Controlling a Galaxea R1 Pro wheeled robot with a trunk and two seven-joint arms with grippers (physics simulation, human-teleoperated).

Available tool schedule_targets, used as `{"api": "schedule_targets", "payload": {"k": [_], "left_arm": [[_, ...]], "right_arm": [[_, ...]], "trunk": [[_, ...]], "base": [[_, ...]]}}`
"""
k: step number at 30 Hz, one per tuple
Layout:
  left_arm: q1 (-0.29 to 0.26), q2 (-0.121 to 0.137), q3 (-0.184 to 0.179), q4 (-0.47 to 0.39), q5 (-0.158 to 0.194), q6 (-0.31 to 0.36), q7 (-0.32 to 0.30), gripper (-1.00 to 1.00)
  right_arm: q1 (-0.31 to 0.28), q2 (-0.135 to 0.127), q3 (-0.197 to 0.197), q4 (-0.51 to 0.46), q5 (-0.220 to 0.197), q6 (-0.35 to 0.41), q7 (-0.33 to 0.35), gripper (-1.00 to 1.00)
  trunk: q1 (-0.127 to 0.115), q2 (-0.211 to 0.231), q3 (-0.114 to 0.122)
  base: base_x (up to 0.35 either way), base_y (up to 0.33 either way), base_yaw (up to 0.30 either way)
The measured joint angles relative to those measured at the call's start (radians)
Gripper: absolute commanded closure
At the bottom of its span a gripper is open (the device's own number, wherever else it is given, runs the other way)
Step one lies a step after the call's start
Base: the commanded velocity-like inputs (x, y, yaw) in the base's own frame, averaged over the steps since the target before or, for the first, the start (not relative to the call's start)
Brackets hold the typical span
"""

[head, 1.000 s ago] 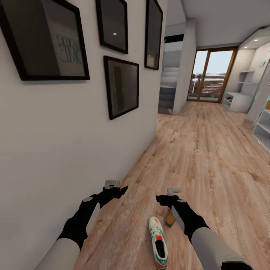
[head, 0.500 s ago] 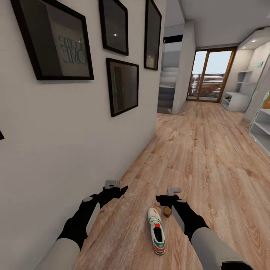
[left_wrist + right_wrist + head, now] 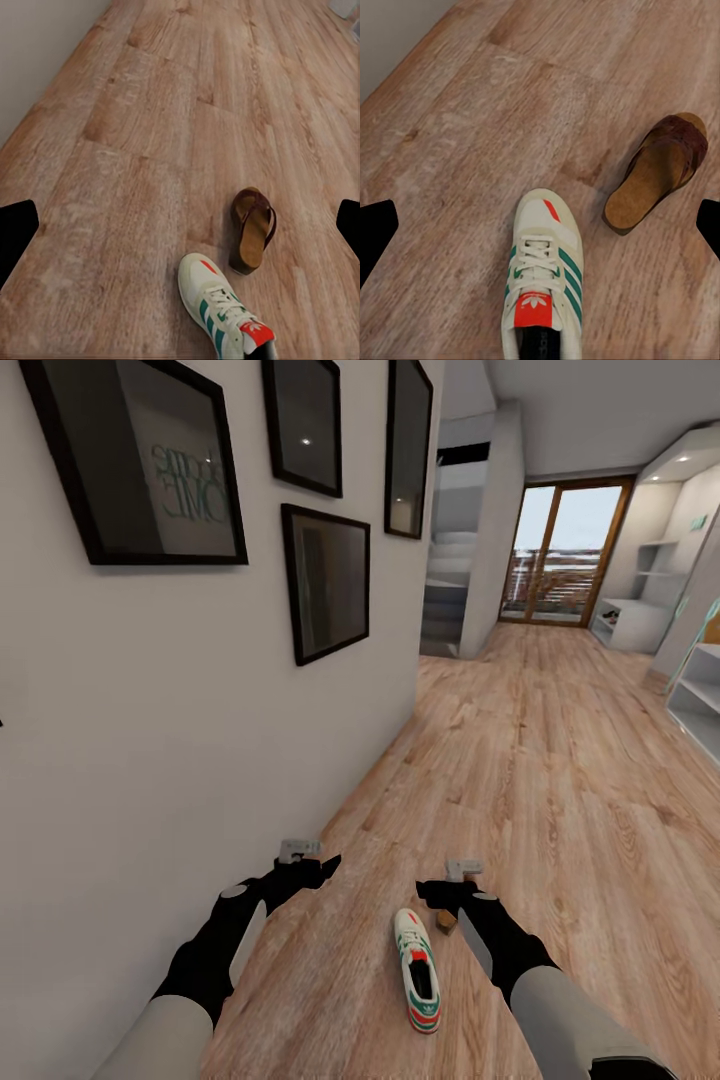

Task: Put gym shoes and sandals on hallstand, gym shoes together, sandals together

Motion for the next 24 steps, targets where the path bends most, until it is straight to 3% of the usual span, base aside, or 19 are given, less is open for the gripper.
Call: {"api": "schedule_targets", "payload": {"k": [20,24], "left_arm": [[0.0,0.0,0.0,0.001,0.0,-0.001,0.0,-1.0],[0.0,0.0,0.0,0.001,0.0,-0.001,0.0,-1.0]], "right_arm": [[0.0,0.0,0.001,0.004,0.005,-0.005,-0.001,-1.0],[0.0,0.001,0.002,0.042,0.006,-0.091,0.0,-1.0]], "trunk": [[0.009,-0.005,-0.109],[0.011,-0.006,-0.131]], "base": [[0.0,0.0,0.015],[0.0,0.0,0.105]]}}
